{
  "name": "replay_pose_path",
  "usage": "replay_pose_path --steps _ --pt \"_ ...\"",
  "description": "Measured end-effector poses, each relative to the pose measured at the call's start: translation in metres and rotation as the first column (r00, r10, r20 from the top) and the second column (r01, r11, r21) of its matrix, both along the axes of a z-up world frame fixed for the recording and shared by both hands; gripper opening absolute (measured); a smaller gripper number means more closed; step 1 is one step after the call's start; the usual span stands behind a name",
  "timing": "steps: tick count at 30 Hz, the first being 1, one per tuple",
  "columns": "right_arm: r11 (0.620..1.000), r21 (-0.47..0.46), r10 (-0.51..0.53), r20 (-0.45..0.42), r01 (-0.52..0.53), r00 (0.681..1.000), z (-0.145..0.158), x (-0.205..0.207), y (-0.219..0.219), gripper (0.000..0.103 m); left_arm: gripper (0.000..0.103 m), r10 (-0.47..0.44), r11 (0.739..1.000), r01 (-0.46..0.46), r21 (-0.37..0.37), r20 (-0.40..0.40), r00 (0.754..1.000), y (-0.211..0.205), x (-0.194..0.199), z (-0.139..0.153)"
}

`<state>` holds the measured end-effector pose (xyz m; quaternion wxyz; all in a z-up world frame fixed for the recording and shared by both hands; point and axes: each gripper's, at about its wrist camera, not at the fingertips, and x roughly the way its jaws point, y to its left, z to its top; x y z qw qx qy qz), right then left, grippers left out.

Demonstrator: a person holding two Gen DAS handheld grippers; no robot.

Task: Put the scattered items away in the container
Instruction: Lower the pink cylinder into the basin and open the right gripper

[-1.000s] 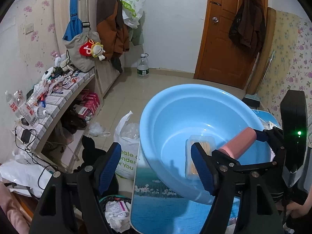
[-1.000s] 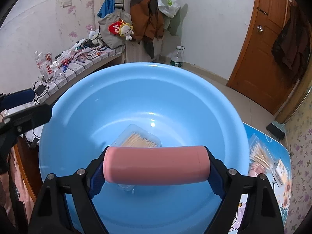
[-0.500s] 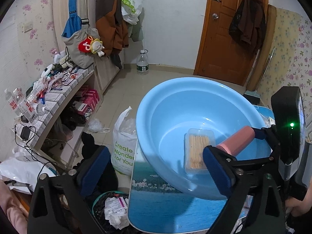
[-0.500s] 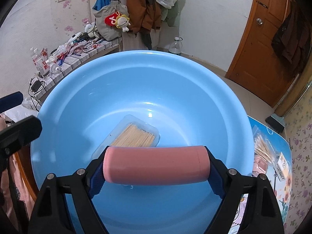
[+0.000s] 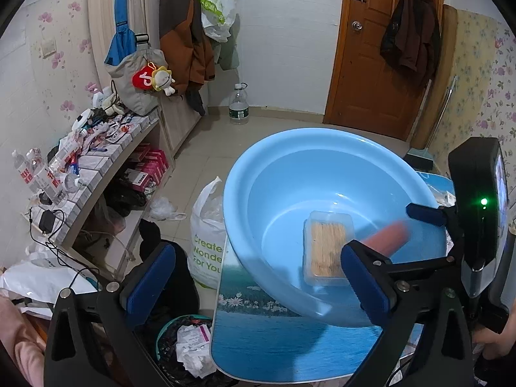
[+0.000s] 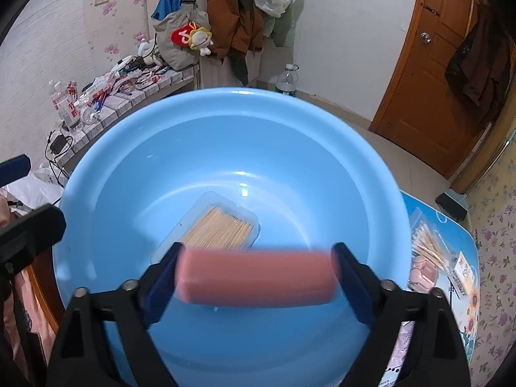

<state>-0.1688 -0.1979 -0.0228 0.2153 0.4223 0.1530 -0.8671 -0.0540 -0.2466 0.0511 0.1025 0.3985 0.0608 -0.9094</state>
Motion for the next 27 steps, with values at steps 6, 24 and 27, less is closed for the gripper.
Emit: replay_pose_path --steps 6,24,27 --pt "1.0 0.007 0.017 -0.032 -0.017 0.999 0.004 0.005 -0.004 0.098 0.103 -0.008 1.0 0.008 -0.002 -0.001 1.0 0.002 0.001 0.002" --pt "0.999 -0.044 -0.013 -0.079 0.009 0.997 0.035 0.016 0.021 0.101 0.103 -0.011 0.999 0.01 -0.035 -0.023 1.0 0.019 0.012 0.022" --pt "0.998 -0.057 -0.02 -0.093 0.015 0.995 0.044 0.022 0.032 0.101 0.103 -0.016 0.999 0.015 -0.045 -0.029 0.999 0.025 0.013 0.028"
